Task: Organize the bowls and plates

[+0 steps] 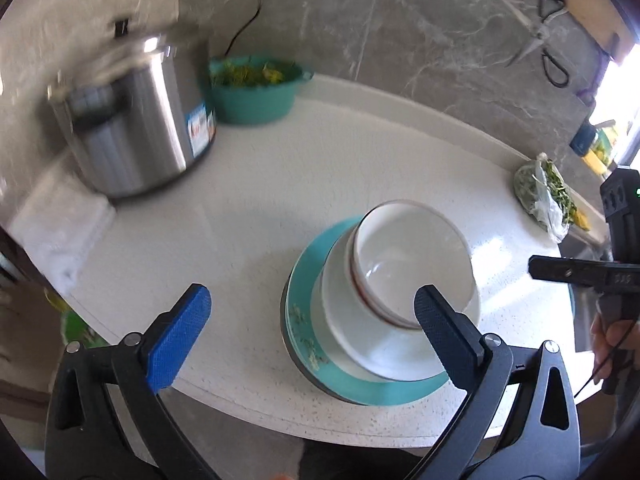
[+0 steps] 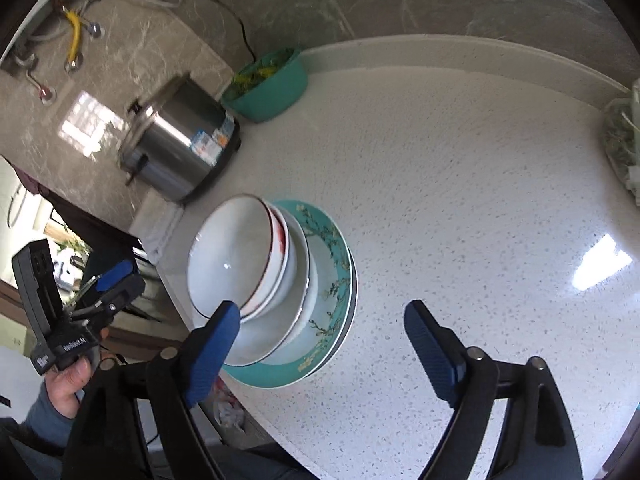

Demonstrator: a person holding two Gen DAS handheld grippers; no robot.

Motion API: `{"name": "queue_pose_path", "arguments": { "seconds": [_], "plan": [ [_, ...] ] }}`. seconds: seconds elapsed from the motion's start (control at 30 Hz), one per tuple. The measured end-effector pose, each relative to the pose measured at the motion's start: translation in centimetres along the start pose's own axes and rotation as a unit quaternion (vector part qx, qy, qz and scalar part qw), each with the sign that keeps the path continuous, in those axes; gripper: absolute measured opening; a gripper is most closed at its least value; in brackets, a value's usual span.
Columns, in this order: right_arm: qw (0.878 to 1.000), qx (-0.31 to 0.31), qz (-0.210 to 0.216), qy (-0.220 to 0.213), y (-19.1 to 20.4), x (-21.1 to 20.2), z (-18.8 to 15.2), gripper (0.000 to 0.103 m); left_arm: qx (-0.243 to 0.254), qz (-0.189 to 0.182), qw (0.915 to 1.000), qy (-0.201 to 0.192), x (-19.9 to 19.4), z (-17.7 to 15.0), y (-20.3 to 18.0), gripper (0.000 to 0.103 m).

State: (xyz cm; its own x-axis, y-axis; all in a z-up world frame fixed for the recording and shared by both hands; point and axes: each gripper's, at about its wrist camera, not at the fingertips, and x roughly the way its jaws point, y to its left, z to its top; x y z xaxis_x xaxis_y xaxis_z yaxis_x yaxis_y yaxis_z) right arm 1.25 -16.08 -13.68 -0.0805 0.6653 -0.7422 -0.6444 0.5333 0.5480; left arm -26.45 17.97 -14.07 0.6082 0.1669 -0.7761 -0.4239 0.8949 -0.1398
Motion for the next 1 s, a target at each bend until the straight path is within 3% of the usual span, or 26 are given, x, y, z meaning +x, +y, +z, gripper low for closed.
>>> {"name": "queue_pose_path", "arguments": {
  "seconds": [0.07,0.17,0.37,0.6,0.7,0.8,1.0],
  "plan": [
    [1.000,0.007,0.007,-0.017,-0.2,-1.3,-0.2,0.103,0.012,0.005,0.9999,-0.010,-1.2,0.4,-1.3,0.103],
    [0.999,0.020,0.012,-0.036,-0.2,-2.8,-0.6,0.103,0.026,0.010,0.9993,-0.024,-2.8,1.6,-3.2,0.103],
    [0.997,0.026,-0.030,-0.060,1.8,-4.2,-1.9,0.103,0.047,0.036,0.9980,-0.024,-4.1,3.8,-5.5,0.103],
    [0.986,0.084,-0.081,-0.117,6.4,-4.0,-3.1,0.103,0.112,-0.033,0.9925,0.036,-1.0,4.6,-4.0,0.103],
    [0.978,0.099,-0.117,-0.143,8.9,-3.8,-3.5,0.103,0.136,-0.058,0.9882,0.040,-0.7,4.8,-2.7,0.103],
    [0.969,0.128,-0.136,-0.160,10.6,-3.7,-4.1,0.103,0.145,-0.065,0.9864,0.042,-0.5,5.1,-1.4,0.103],
    [0.952,0.138,-0.223,-0.160,13.8,-4.2,-5.1,0.103,0.144,-0.078,0.9848,0.057,-0.4,5.4,0.2,0.103]
  ]
}}
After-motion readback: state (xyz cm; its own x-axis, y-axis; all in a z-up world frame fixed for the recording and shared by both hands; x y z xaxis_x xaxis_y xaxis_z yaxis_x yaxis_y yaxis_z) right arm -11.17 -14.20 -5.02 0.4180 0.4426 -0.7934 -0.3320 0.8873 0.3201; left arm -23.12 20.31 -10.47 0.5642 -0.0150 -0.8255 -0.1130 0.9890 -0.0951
